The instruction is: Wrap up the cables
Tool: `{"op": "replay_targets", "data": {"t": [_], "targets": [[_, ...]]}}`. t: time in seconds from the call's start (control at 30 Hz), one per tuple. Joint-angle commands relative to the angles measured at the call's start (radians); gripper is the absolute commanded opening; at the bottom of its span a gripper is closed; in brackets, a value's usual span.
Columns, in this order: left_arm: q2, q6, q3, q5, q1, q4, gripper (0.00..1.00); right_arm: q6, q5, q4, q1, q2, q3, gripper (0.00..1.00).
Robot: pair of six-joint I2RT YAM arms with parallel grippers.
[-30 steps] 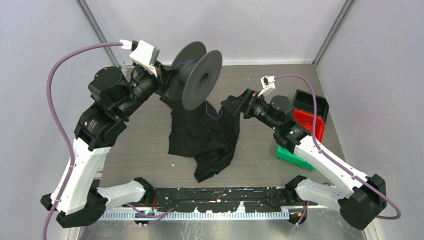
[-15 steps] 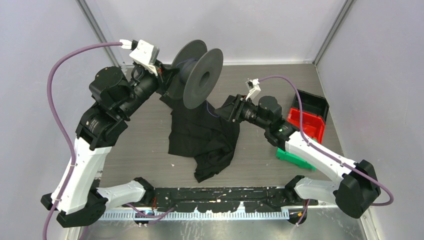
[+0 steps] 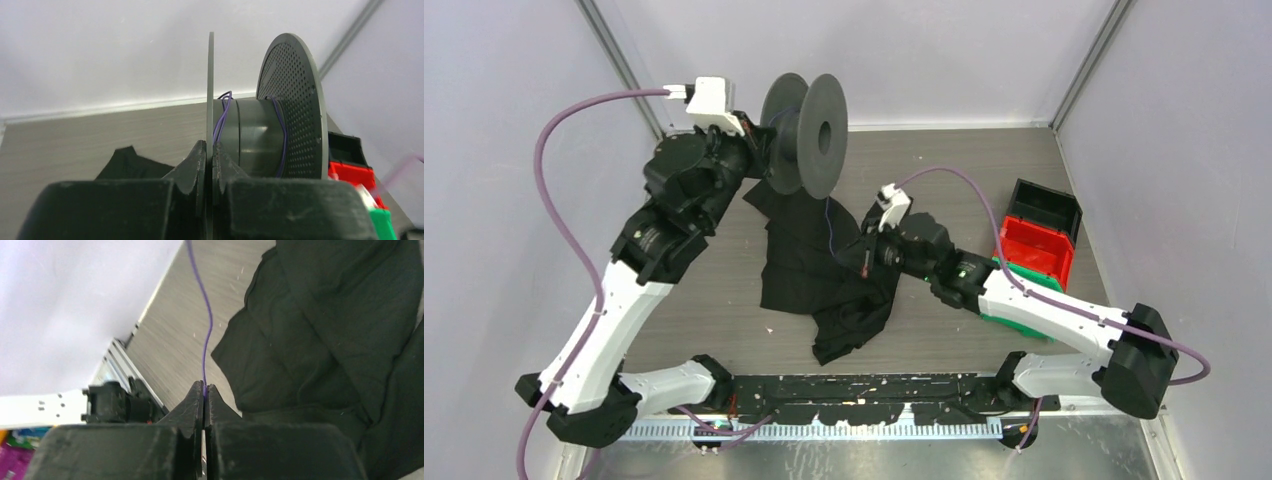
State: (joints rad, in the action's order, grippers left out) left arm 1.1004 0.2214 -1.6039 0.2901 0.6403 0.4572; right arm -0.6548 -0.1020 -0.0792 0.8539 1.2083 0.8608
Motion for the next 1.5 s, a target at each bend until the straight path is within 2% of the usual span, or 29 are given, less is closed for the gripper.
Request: {"op": "replay_targets", "data": {"t": [0.0,0.17,0.3,0.5,0.67,1.0,1.2,1.3,1.4,1.47], "targets": [[0.024,0.131,0.067,0.22,-0.003,-0.226,0.0,0.129,0.18,0.149,0.154,-0.027,0.112,0.01],[0.089,0.142,0.123,0.319,0.005,-0.224,0.0,0.212,0.184,0.245,0.253,-0.002,0.261,0.01],[0.128,0.126,0.156,0.313,0.027,-0.215,0.0,0.276,0.18,0.28,0.265,0.01,0.371,0.01],[0.13,0.081,0.193,0.158,0.051,-0.183,0.0,0.426,0.324,0.287,0.251,0.019,0.504,0.0],[0.113,0.026,0.212,0.0,0.05,-0.133,0.0,0.451,0.303,0.318,0.138,0.045,0.588,0.0],[0.042,-0.106,0.235,-0.401,0.05,0.016,0.0,0.41,0.264,0.345,-0.086,0.068,0.603,0.01],[0.0,-0.143,0.184,-0.545,0.05,0.12,0.0,0.389,0.225,0.336,-0.165,0.041,0.545,0.01],[-0.018,-0.142,0.158,-0.565,0.051,0.139,0.0,0.387,0.188,0.335,-0.184,0.025,0.512,0.0],[-0.036,-0.14,0.146,-0.586,0.05,0.134,0.0,0.389,0.124,0.323,-0.203,-0.002,0.456,0.0],[-0.047,-0.149,0.143,-0.644,0.049,0.126,0.0,0.395,0.026,0.299,-0.22,-0.026,0.403,0.0]]}}
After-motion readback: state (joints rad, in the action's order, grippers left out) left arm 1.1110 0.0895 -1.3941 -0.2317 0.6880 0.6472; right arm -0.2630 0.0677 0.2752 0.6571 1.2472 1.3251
